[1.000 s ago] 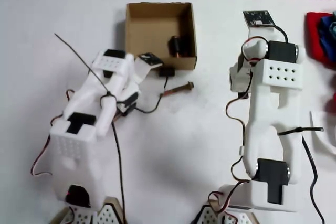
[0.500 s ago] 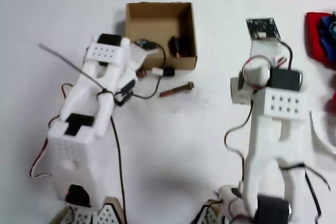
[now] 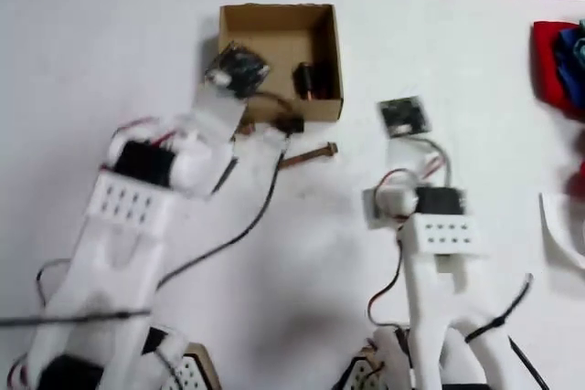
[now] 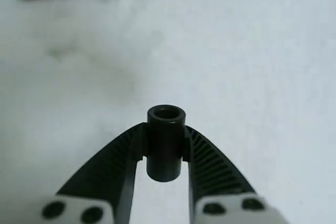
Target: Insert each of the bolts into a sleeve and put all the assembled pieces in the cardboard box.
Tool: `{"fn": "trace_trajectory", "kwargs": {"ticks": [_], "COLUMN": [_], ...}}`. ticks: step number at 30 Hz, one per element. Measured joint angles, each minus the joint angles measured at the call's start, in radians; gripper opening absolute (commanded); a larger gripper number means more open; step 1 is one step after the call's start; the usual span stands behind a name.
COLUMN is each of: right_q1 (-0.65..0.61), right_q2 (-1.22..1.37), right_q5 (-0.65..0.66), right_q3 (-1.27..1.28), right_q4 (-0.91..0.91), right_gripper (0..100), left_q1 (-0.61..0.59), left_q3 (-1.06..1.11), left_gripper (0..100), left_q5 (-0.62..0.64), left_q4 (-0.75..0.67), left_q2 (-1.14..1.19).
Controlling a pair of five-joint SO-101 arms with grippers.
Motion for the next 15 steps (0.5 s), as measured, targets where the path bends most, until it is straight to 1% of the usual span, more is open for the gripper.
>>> {"fn": "trace_trajectory", "kwargs": {"ticks": [3, 6, 9, 11, 15], "right_q1": [-0.092, -0.146, -0.181, -0.209, -0.255], "right_q2": [0.0, 0.0, 0.0, 0.0, 0.0], "right_q5": [-0.006, -0.083, -0.178, -0.219, -0.245], "right_q3": [0.081, 0.152, 0.203, 0.232, 0.281], "right_q4": [-0.137, -0.273, -0.377, -0.443, -0.571], "right_gripper": [1.9, 1.9, 1.9, 2.0, 2.0], "left_q1": [-0.037, -0.074, -0.078, -0.078, -0.078], "left_q3": [0.101, 0.146, 0.161, 0.163, 0.163], "left_gripper": [3, 3, 3, 3, 3], "left_q5": [0.018, 0.063, 0.123, 0.149, 0.153], "left_q4": [-0.061, -0.086, -0.089, -0.089, -0.092], "left_q2": [-0.115, -0.181, -0.201, -0.204, -0.207]}}
